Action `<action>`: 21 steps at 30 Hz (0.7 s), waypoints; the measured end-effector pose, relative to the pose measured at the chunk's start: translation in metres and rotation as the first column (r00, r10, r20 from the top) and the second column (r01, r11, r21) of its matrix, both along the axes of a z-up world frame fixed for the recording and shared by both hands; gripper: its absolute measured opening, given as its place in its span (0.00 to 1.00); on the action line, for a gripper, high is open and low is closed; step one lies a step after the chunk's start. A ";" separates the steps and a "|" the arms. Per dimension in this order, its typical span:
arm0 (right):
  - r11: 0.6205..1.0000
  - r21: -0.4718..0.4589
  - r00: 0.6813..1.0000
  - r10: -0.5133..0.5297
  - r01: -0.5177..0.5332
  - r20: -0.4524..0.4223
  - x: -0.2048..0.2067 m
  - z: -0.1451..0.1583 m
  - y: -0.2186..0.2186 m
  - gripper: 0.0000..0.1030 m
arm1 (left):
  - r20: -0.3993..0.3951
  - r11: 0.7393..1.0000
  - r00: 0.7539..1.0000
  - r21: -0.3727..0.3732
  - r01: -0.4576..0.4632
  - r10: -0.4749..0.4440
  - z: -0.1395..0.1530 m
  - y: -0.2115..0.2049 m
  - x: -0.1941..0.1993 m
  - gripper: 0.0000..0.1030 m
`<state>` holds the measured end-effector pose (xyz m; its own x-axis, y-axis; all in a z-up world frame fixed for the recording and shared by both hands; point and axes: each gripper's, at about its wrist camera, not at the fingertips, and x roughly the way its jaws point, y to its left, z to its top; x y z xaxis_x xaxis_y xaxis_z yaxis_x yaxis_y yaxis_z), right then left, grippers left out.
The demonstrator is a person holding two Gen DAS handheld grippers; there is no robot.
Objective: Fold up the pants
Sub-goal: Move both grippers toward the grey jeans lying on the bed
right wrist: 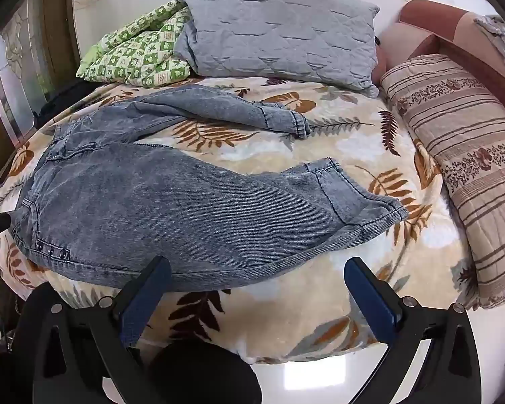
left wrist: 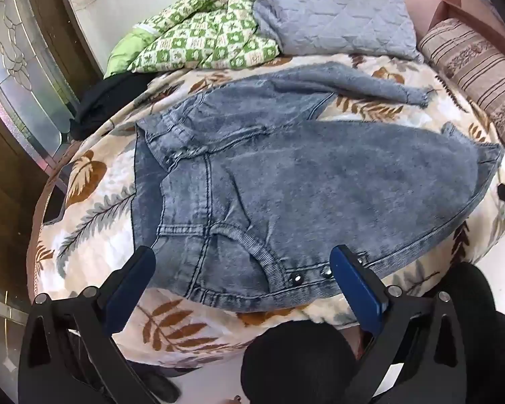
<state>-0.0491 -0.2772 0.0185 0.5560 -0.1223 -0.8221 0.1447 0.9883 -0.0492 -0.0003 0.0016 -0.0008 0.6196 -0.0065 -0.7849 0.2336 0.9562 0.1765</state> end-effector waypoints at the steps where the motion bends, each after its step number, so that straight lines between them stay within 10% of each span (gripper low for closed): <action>1: 1.000 -0.014 1.000 0.000 0.000 0.013 -0.001 0.000 0.000 1.00 | -0.009 1.000 1.000 -0.007 0.001 -0.001 0.000 0.001 -0.001 1.00; 21: 1.000 -0.015 0.999 0.023 -0.023 -0.034 -0.009 0.001 -0.015 1.00 | -0.084 0.999 0.996 0.034 0.029 -0.026 -0.015 0.016 -0.015 1.00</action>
